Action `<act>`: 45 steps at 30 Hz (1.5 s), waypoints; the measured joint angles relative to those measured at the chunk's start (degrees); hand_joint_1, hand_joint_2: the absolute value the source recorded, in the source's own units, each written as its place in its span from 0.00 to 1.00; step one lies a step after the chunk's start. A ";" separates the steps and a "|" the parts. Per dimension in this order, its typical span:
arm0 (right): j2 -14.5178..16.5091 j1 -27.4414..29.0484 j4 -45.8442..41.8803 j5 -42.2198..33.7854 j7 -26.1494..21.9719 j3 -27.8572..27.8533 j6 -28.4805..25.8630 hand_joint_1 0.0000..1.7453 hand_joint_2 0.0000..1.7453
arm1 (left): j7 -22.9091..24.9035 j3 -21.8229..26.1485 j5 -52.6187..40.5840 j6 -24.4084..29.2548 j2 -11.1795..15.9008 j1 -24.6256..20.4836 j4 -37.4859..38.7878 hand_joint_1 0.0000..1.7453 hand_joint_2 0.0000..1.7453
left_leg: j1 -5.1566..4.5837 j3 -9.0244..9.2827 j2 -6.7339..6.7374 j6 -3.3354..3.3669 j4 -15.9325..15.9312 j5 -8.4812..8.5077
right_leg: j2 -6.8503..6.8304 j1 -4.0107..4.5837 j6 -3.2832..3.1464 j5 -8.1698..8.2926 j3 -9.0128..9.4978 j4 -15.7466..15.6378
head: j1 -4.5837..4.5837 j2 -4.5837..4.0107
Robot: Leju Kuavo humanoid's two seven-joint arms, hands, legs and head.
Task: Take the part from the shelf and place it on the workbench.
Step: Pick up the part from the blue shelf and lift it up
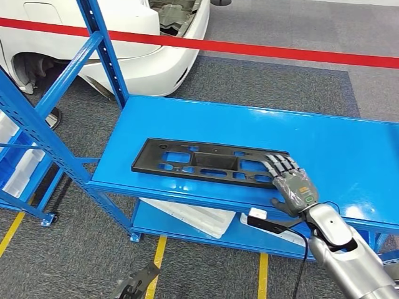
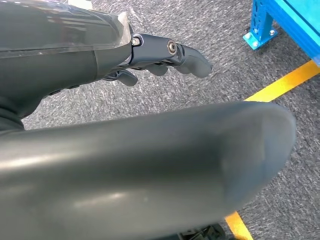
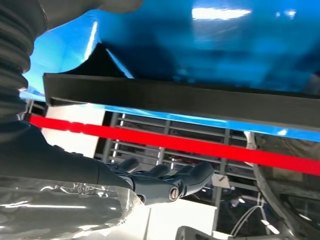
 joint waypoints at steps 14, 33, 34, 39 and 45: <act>3.02 -4.18 6.88 0.38 -2.97 -0.66 1.14 0.00 1.00 | 0.48 -0.91 -0.07 -0.32 0.00 -0.28 0.00 0.00 0.00 | 0.00 0.02 0.00 0.00 0.00 0.01 | 0.02 0.00 0.00 0.01 0.01 0.01 | 0.00 -0.01; 10.64 -7.52 15.73 -0.44 -4.15 0.83 -2.07 0.00 1.00 | 1.30 -2.57 -0.99 -0.87 0.00 -1.08 0.00 0.00 0.00 | 0.00 0.06 0.00 -0.01 0.00 0.01 | 0.02 0.00 0.00 0.01 0.03 0.01 | 0.00 -0.01; 10.74 -7.54 16.00 -0.38 -4.03 0.91 -2.55 0.00 1.00 | 1.35 -2.57 -0.98 -0.87 0.00 -1.08 0.00 0.00 0.00 | 0.00 0.06 0.00 -0.01 0.00 0.01 | 0.03 0.00 0.00 0.01 0.04 0.01 | 0.00 -0.01; 10.84 -7.59 17.21 0.03 -3.56 1.12 -4.80 0.24 1.00 | 1.48 -2.60 -0.95 -0.80 0.00 -1.08 0.00 0.00 0.00 | 0.00 0.06 0.00 -0.01 0.01 0.01 | 0.02 0.00 0.00 0.01 0.04 0.00 | 0.00 -0.01; 10.75 -7.10 18.71 0.38 -2.81 1.10 -6.54 1.00 1.00 | 1.49 -2.60 -0.51 -0.77 0.02 -1.06 0.00 0.00 0.00 | 0.00 0.07 0.00 -0.01 0.02 0.01 | 0.03 0.00 -0.01 0.01 0.03 0.01 | 0.00 -0.01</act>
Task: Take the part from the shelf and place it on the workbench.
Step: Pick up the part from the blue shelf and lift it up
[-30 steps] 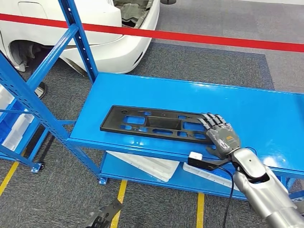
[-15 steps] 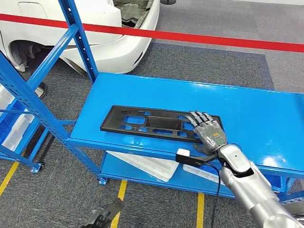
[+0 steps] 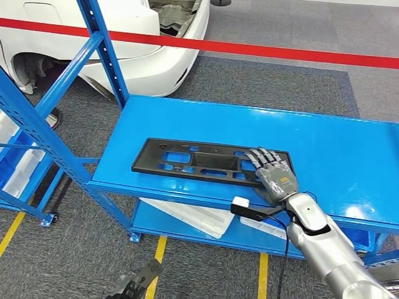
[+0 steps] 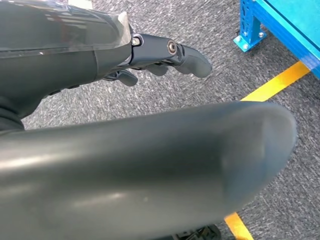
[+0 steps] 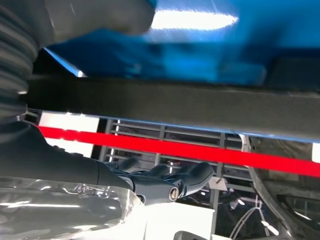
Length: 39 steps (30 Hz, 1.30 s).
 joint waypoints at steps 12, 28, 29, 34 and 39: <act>-1.57 0.74 0.92 0.48 0.47 -2.01 -2.11 1.00 1.00 | -0.25 0.01 0.75 0.07 0.07 0.17 0.00 0.00 0.00 | 0.00 0.00 0.00 0.00 0.02 0.00 | -0.02 0.00 0.00 0.00 0.02 -0.01 | 0.00 0.00; -6.25 8.07 -14.17 1.35 3.93 -8.28 -2.57 1.00 1.00 | -0.83 0.08 2.96 0.61 0.23 1.01 0.00 0.00 0.00 | 0.00 -0.04 0.00 0.00 0.05 -0.01 | -0.03 0.00 0.00 0.00 0.02 -0.01 | 0.00 0.01; -6.60 9.09 -16.46 1.77 4.63 -8.92 -2.62 1.00 1.00 | -0.85 0.10 3.21 0.68 0.24 1.12 0.00 0.00 0.00 | 0.00 -0.05 0.00 0.00 0.05 -0.01 | -0.03 0.00 0.00 0.00 0.00 -0.01 | 0.00 0.01; -7.85 14.27 -27.57 5.31 7.92 -11.76 -3.43 1.00 1.00 | -1.06 0.19 4.19 1.16 0.32 1.56 0.00 0.00 0.00 | 0.02 -0.09 0.00 0.00 0.04 -0.01 | -0.04 0.01 0.00 -0.01 -0.06 -0.01 | 0.00 0.00; -8.07 21.76 -39.36 9.43 11.07 -13.93 -4.81 1.00 1.00 | -1.55 0.43 5.54 1.96 0.42 2.27 0.00 0.00 0.00 | 0.02 -0.13 0.00 0.00 0.03 -0.01 | -0.04 0.02 0.00 -0.01 -0.07 -0.01 | 0.00 0.01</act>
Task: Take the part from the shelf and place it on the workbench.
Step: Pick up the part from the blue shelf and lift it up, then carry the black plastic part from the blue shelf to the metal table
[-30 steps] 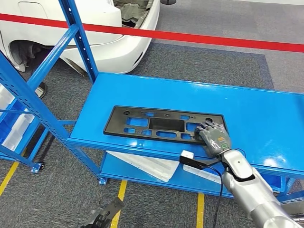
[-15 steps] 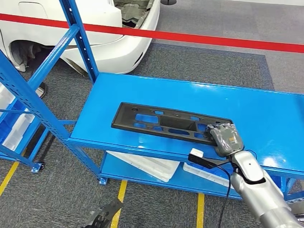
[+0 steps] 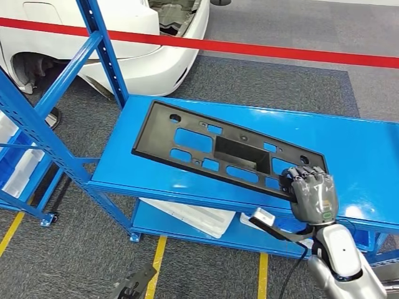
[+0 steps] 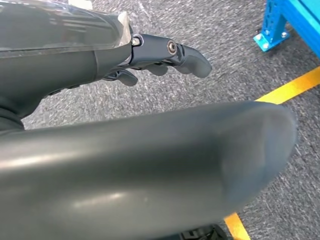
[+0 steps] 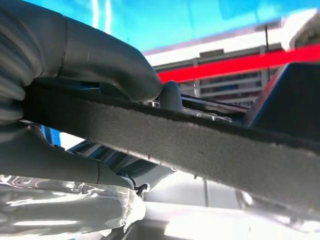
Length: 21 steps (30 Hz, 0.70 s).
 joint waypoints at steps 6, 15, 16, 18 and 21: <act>0.89 7.47 -9.57 1.96 1.30 -0.86 -3.95 1.00 1.00 | -0.46 0.42 0.91 0.62 0.07 0.51 0.00 0.00 0.00 | 0.00 0.00 -0.02 0.00 0.00 0.00 | -0.07 0.00 0.00 0.00 0.02 -0.01 | 0.00 0.00; 7.63 20.91 -18.59 4.50 4.61 0.26 -11.31 1.00 1.00 | -1.76 2.06 2.70 1.73 0.13 1.78 0.00 0.00 0.00 | 0.03 -0.03 -0.02 0.01 -0.04 -0.02 | -0.04 0.03 0.00 -0.06 0.00 -0.01 | 0.00 -0.01; 8.19 21.80 -18.90 4.39 4.93 0.50 -11.76 1.00 1.00 | -1.91 2.25 2.89 1.74 0.13 1.90 0.00 0.00 0.00 | 0.03 -0.02 -0.02 0.01 -0.04 -0.02 | -0.03 0.03 0.00 -0.06 0.00 -0.01 | 0.00 -0.01; 9.10 23.44 -19.40 4.23 5.75 0.91 -12.32 1.00 1.00 | -2.24 2.52 3.16 1.74 0.14 2.12 0.00 0.00 0.00 | 0.02 -0.01 -0.02 0.01 -0.04 -0.01 | -0.03 0.02 0.00 -0.06 0.02 -0.01 | 0.00 -0.01; 10.19 25.44 -20.17 4.24 6.46 1.24 -12.52 1.00 1.00 | -2.49 2.73 3.19 1.74 0.19 2.39 0.00 0.00 0.00 | 0.01 -0.01 -0.02 0.01 -0.04 -0.01 | -0.02 0.01 0.00 -0.05 0.03 -0.01 | 0.00 -0.01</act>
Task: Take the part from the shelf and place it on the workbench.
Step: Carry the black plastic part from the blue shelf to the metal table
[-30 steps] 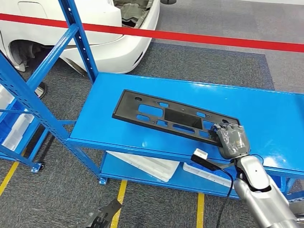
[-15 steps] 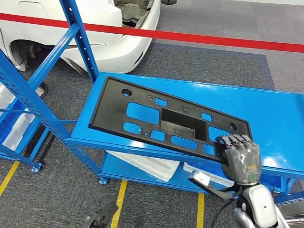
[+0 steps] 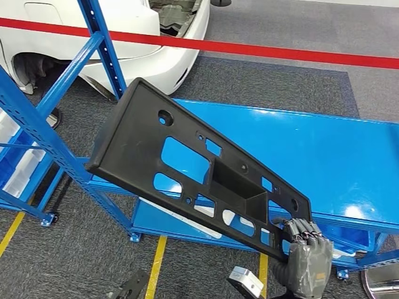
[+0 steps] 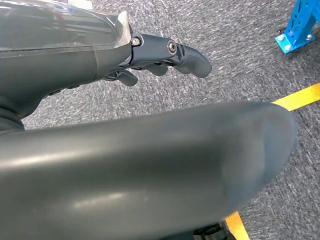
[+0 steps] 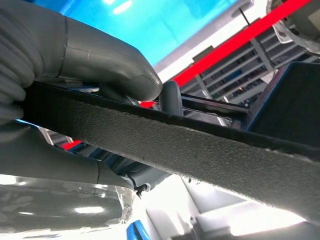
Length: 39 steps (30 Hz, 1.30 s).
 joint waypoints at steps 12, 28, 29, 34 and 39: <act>1.07 1.81 -0.80 0.49 0.79 0.29 -0.05 1.00 1.00 | -0.60 0.72 0.03 0.01 0.03 0.03 0.00 0.00 0.00 | 0.00 0.01 0.00 0.00 0.00 0.00 | 0.01 0.00 0.00 0.00 -0.01 0.00 | 0.00 0.00; 1.02 1.99 -0.75 0.70 1.93 0.42 -0.05 1.00 1.00 | -2.29 1.12 0.59 -1.35 0.09 0.02 0.00 0.00 1.00 | 0.00 0.01 0.00 0.00 0.00 0.00 | 0.01 0.00 0.00 0.00 -0.01 0.00 | 0.00 0.00; 1.02 1.99 -0.74 0.70 1.97 0.44 -0.05 1.00 1.00 | -1.68 1.17 0.59 -0.79 0.09 0.02 0.00 0.00 1.00 | 0.00 0.01 0.00 0.00 0.00 0.00 | 0.01 0.00 0.00 0.00 -0.01 0.00 | 0.00 0.00; 1.00 2.02 -0.69 0.66 2.80 0.79 -0.06 1.00 1.00 | -0.43 1.28 0.54 1.63 0.08 -0.02 0.00 0.00 1.00 | -0.10 -0.07 -0.01 0.24 0.24 -0.08 | 0.02 -0.22 0.19 0.15 0.02 -0.21 | -0.02 0.01; 0.98 2.07 -0.66 0.39 3.03 1.16 -0.14 1.00 1.00 | 0.20 1.32 -0.07 3.09 -0.02 -0.21 0.00 0.00 1.00 | 0.47 0.94 0.41 1.80 -2.18 1.61 | 0.05 -0.02 0.99 -1.76 -0.64 1.83 | 0.07 0.01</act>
